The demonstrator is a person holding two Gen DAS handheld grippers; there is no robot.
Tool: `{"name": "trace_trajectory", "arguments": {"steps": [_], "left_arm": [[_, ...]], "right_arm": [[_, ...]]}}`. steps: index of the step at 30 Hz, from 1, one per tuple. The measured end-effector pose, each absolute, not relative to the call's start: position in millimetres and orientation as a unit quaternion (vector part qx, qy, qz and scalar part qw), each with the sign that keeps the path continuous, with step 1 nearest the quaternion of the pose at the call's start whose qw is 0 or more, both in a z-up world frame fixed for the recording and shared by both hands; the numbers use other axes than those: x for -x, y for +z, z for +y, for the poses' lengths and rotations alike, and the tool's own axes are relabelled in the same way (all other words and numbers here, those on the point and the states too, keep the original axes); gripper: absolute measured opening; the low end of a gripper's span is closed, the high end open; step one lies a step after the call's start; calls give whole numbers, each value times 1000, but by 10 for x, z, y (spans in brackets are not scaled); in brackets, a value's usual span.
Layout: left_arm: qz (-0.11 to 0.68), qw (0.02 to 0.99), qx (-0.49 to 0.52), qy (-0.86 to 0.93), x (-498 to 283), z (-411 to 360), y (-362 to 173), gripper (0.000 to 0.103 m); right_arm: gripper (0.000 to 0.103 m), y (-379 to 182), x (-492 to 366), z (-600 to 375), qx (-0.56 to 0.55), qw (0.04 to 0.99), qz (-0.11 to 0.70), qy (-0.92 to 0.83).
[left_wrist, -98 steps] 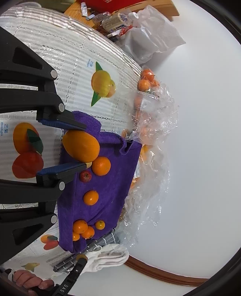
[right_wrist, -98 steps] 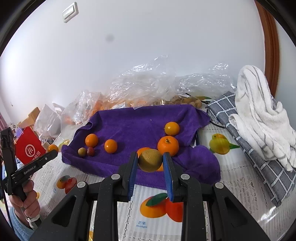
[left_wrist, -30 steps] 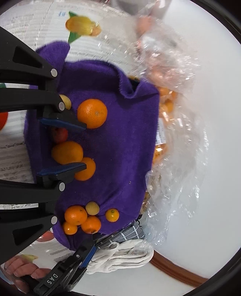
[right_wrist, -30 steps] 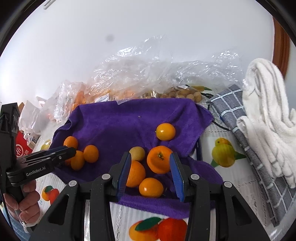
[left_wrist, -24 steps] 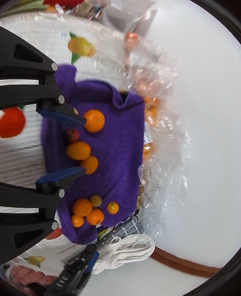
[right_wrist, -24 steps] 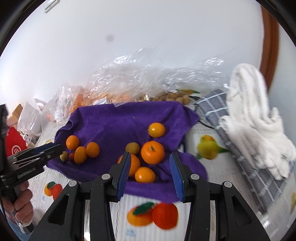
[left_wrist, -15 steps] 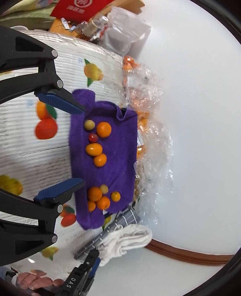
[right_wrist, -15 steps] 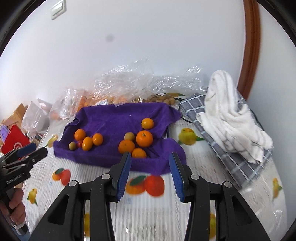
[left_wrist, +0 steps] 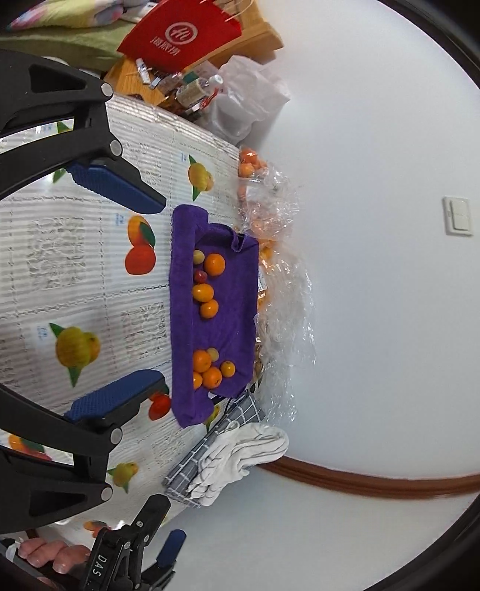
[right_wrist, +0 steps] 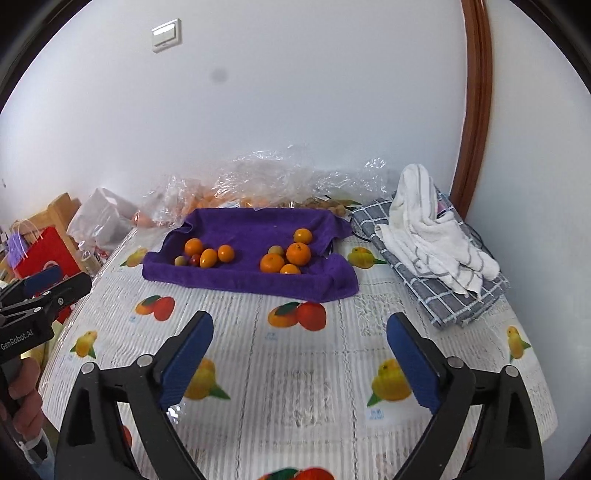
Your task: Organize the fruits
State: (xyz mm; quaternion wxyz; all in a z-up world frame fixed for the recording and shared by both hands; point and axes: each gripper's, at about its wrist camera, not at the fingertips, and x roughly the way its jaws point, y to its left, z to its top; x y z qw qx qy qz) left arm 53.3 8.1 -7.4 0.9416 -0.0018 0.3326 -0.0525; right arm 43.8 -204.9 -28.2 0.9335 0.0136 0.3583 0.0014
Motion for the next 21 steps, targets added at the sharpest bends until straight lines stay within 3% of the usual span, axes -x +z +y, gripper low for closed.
{"name": "trace_trajectory", "arguments": {"steps": [21], "left_arm": [[320,947,-11,-38,-213,-19,-59,86]], "right_arm": [[98,-248,-28,-2098,-17,939,342,-8]]}}
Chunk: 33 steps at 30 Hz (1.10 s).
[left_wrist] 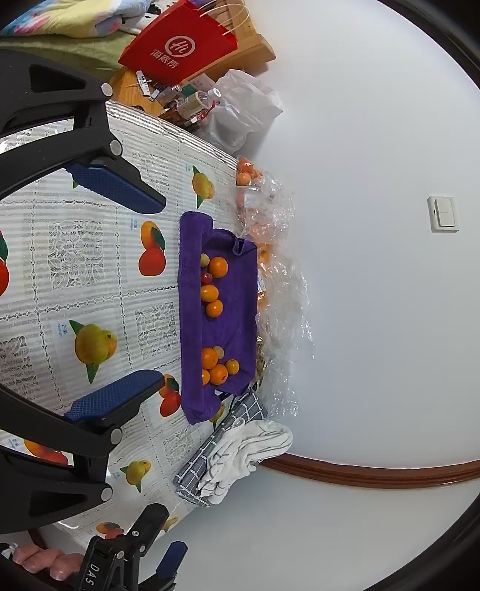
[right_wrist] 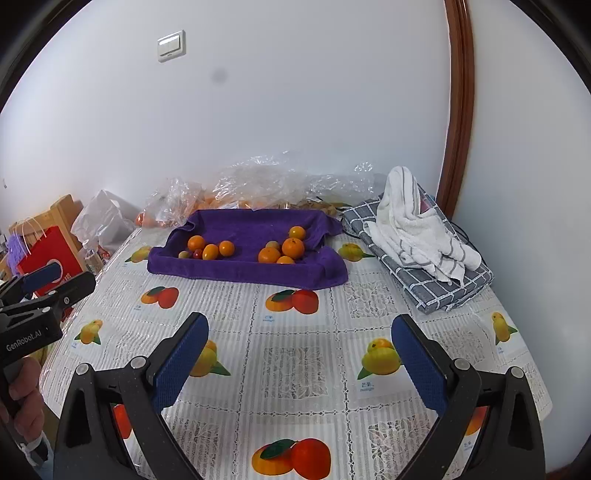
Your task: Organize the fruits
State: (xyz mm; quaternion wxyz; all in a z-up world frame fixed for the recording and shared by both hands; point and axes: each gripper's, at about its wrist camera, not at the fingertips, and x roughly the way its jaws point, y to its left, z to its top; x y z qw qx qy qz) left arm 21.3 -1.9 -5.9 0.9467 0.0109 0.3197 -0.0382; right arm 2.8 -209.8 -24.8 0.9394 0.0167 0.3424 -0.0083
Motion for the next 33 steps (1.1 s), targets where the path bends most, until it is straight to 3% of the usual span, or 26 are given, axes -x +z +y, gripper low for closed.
{"name": "trace_trajectory", "arguments": {"steps": [33], "left_arm": [[323,946,-13,-27,-209,1,-54,86]], "right_arm": [[98,-293,-46,-2176,-26,939,343,-8]]}}
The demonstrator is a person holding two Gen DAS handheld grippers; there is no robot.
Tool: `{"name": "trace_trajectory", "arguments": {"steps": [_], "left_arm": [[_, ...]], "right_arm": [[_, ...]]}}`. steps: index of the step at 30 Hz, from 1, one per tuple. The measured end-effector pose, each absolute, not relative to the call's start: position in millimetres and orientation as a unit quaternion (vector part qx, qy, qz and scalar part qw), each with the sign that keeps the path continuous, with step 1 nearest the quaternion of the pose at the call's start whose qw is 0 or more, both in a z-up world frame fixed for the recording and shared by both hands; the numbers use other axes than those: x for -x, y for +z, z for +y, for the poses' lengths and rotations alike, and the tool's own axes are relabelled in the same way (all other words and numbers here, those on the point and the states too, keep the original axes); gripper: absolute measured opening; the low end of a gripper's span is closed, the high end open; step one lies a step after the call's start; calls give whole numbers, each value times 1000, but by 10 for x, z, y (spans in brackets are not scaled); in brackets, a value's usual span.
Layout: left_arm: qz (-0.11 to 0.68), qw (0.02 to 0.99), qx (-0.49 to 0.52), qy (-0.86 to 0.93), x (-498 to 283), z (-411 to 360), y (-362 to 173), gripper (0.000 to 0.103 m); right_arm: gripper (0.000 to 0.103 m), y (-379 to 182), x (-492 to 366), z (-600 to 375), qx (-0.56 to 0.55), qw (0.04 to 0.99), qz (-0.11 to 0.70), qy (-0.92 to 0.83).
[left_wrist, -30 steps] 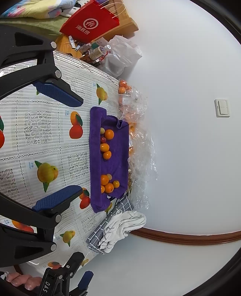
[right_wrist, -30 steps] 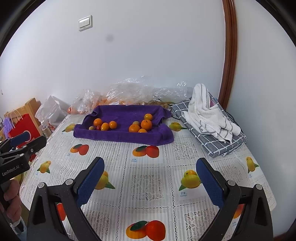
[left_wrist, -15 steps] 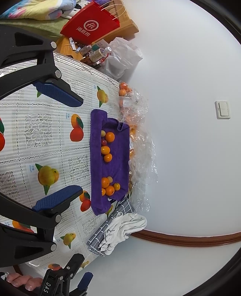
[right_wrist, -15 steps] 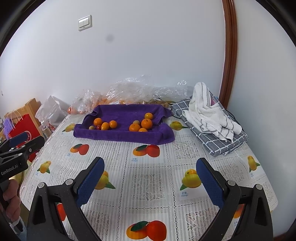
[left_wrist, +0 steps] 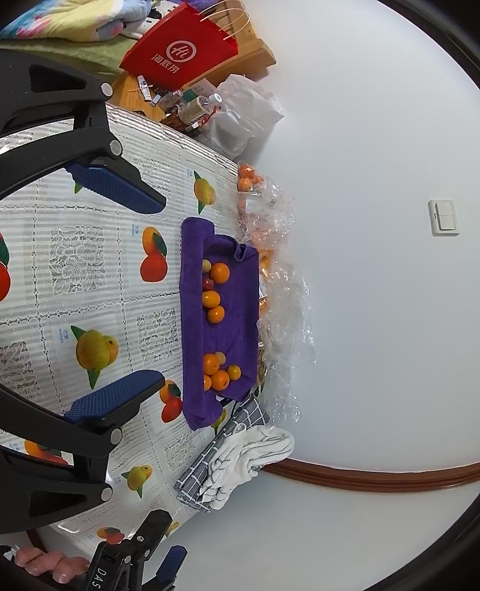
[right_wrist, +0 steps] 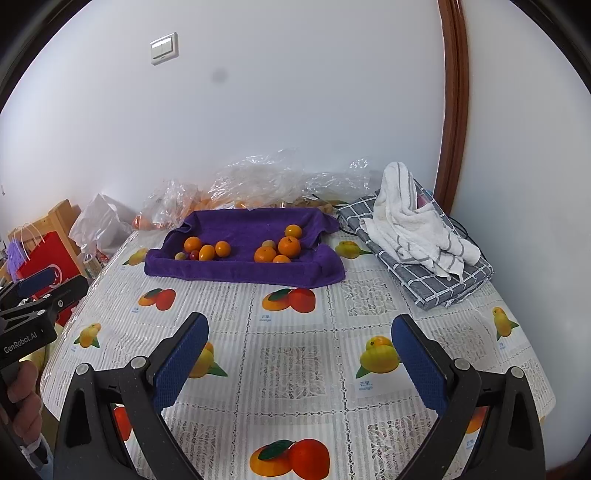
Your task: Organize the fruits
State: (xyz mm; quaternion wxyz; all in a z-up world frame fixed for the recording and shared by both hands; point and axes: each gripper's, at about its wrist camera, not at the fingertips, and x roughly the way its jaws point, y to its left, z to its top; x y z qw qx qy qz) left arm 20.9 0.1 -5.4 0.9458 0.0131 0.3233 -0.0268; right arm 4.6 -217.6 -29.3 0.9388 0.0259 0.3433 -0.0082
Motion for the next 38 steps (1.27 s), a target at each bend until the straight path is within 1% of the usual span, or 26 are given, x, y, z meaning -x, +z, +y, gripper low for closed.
{"name": "trace_trajectory", "arguments": {"steps": [38], "left_arm": [[318,948,-10,-25,-216,12,-34,86]], "right_arm": [[98,-298,-100,-2115,-16,939,343,-11]]}}
